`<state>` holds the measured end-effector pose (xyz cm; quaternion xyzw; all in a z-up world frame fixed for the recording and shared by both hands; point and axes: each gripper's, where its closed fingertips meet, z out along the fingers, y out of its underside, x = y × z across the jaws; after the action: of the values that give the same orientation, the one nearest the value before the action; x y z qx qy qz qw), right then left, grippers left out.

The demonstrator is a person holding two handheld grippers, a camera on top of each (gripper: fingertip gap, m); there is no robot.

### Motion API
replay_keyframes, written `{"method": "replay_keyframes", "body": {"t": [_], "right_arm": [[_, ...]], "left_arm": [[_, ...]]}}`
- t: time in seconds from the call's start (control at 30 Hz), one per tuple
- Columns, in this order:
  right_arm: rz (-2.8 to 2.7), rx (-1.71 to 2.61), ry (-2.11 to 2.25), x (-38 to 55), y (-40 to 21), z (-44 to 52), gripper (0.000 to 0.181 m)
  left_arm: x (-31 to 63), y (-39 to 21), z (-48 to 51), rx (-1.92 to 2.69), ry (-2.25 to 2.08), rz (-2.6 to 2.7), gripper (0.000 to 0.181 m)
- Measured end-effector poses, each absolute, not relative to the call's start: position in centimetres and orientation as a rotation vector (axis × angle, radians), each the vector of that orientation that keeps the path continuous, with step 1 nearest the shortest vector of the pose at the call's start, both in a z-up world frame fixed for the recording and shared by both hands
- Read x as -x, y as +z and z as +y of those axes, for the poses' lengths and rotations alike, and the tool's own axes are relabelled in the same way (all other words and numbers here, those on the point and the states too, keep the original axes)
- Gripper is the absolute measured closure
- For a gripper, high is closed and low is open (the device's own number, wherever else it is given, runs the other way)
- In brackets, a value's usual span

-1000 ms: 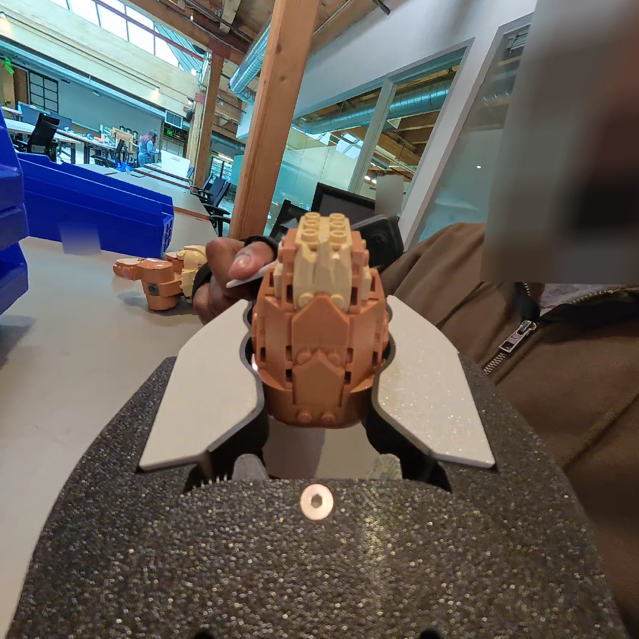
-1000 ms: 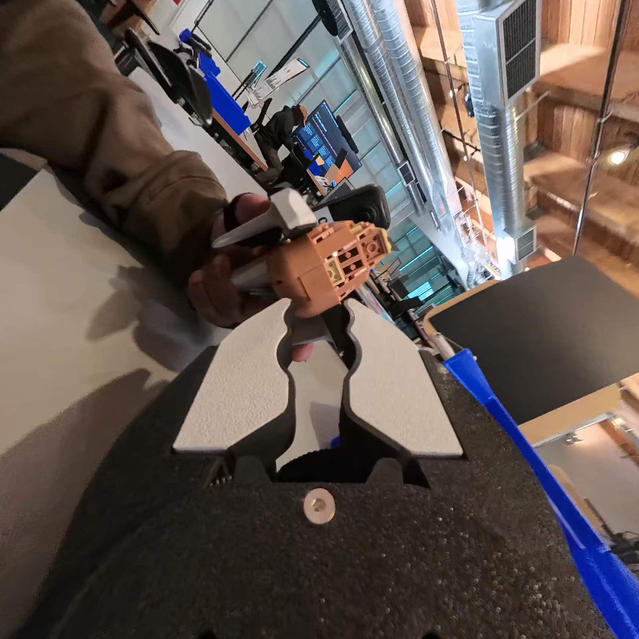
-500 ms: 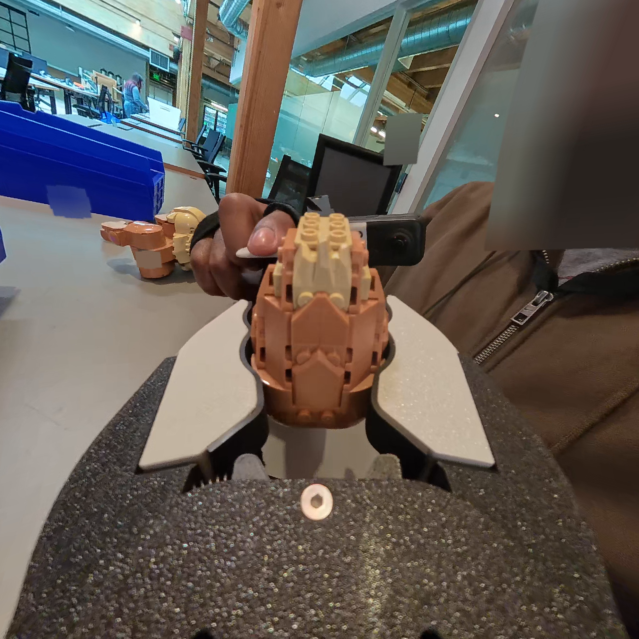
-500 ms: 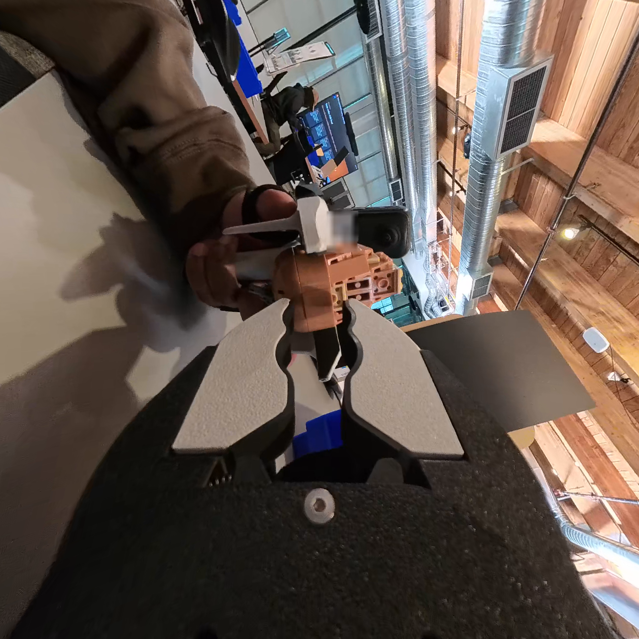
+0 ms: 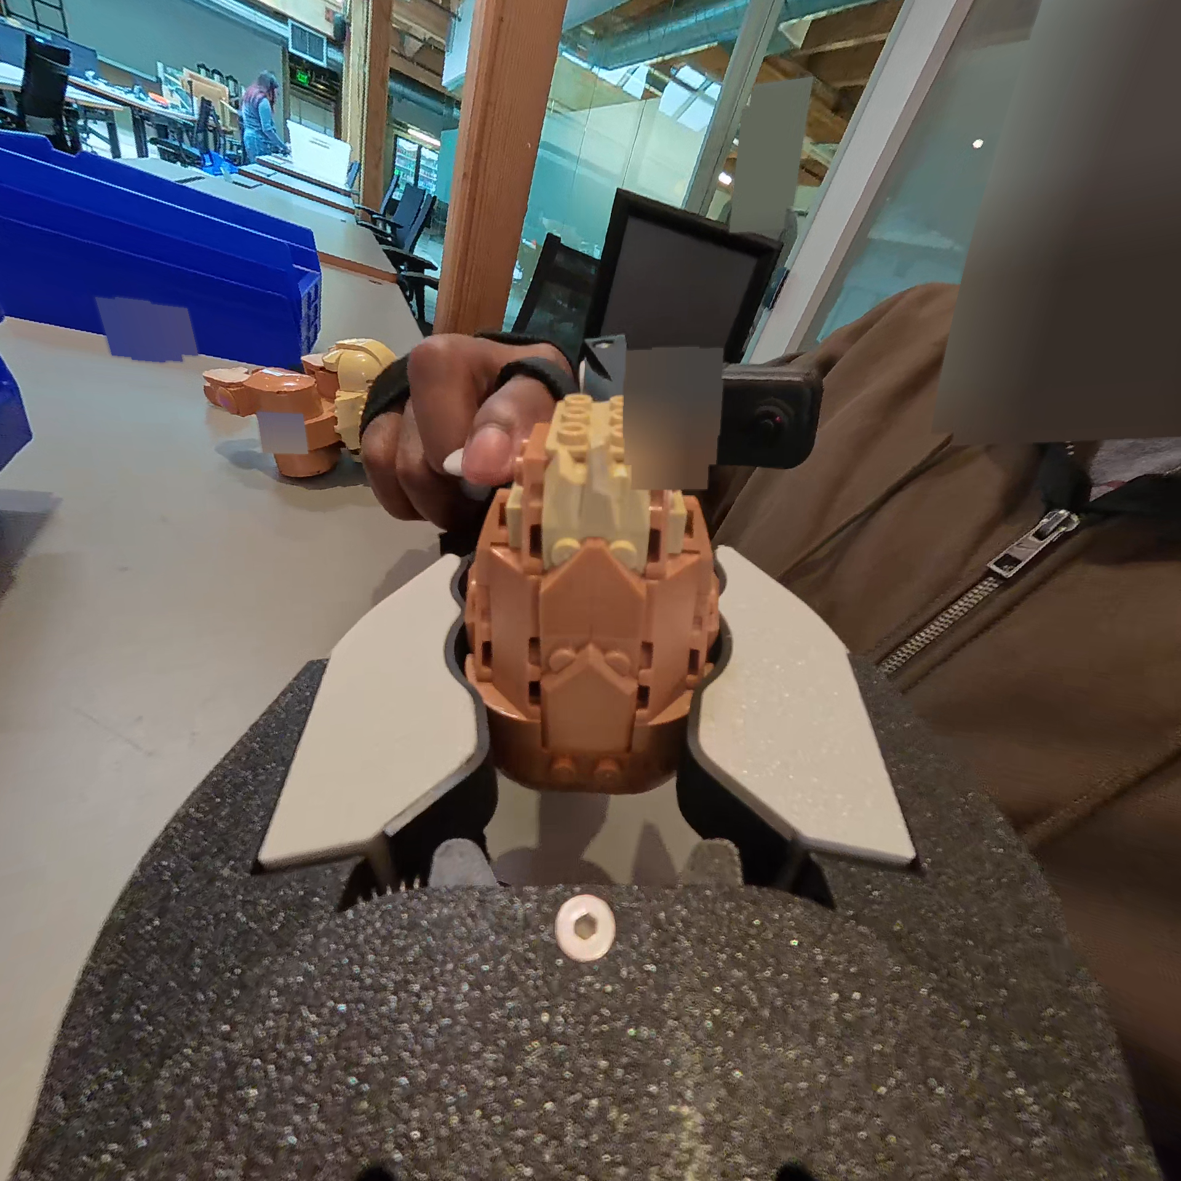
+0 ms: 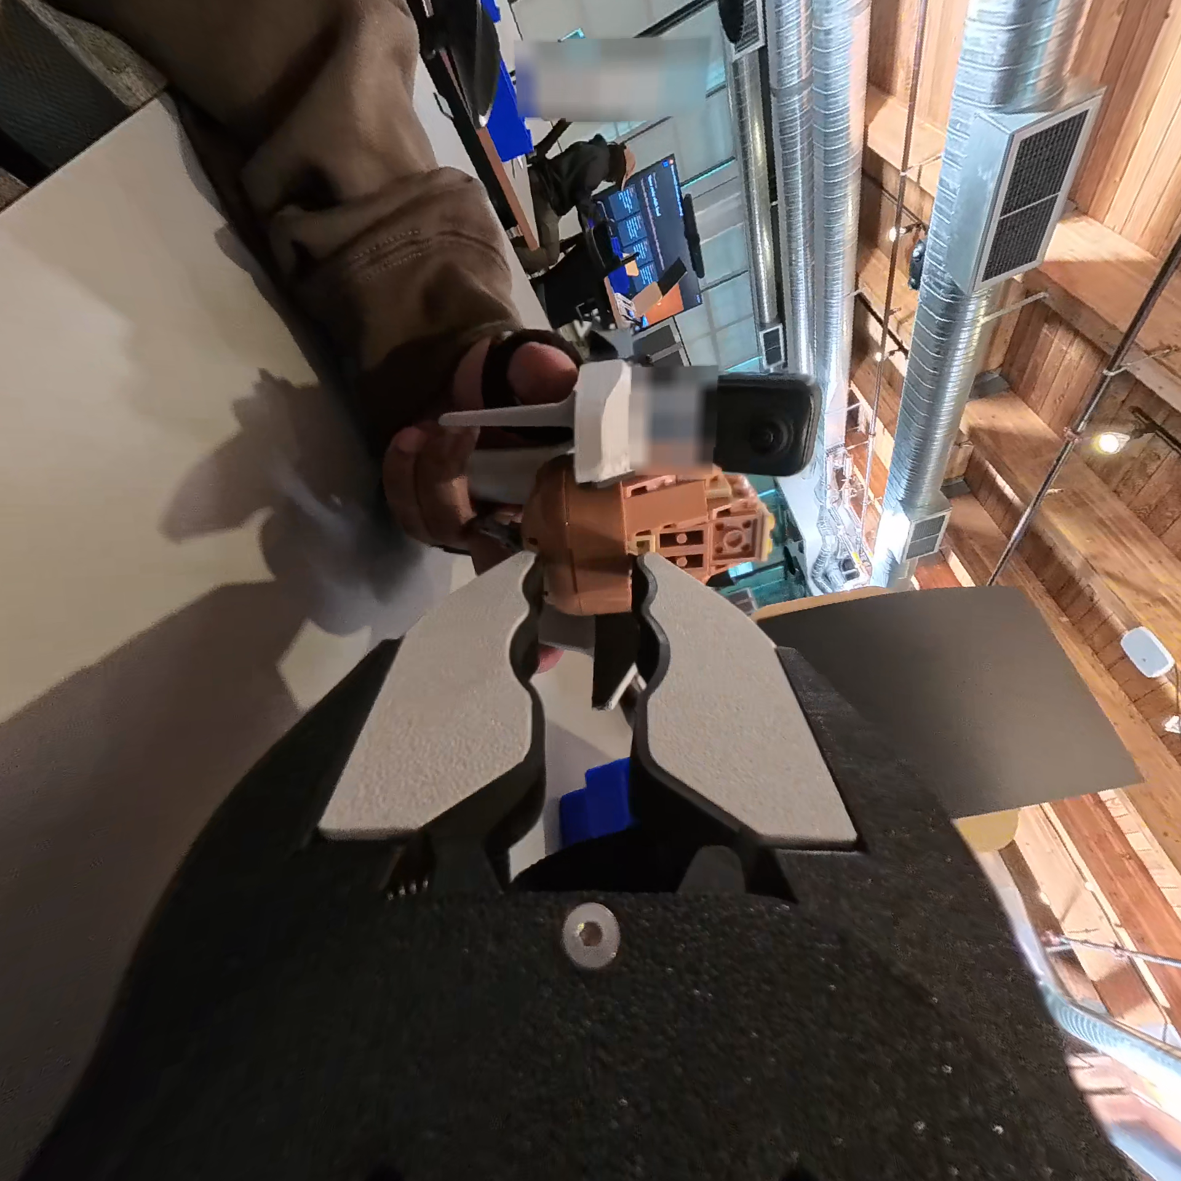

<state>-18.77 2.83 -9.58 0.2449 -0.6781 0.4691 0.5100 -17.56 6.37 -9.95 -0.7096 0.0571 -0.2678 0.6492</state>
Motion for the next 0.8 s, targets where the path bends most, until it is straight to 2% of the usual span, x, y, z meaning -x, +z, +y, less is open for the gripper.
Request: {"method": "replay_keyframes", "body": {"t": [0.2,0.47,0.6,0.8], "right_arm": [[-1.692,-0.626,1.094,18.9,-10.7,3.2,0.172],[-1.745,-0.63,1.081,19.1,-11.4,3.6,0.181],[-1.861,-0.799,0.764,19.7,-16.8,3.9,0.181],[-1.815,-0.606,0.945,20.8,-13.5,3.9,0.176]], "left_arm": [[17.9,-11.9,6.6,1.741,-0.448,0.189,0.113],[18.5,-12.5,6.6,1.777,-0.368,0.21,0.113],[21.3,-9.8,5.1,1.657,-0.334,0.098,0.113],[21.0,-9.2,4.6,1.633,-0.279,0.156,0.113]]}}
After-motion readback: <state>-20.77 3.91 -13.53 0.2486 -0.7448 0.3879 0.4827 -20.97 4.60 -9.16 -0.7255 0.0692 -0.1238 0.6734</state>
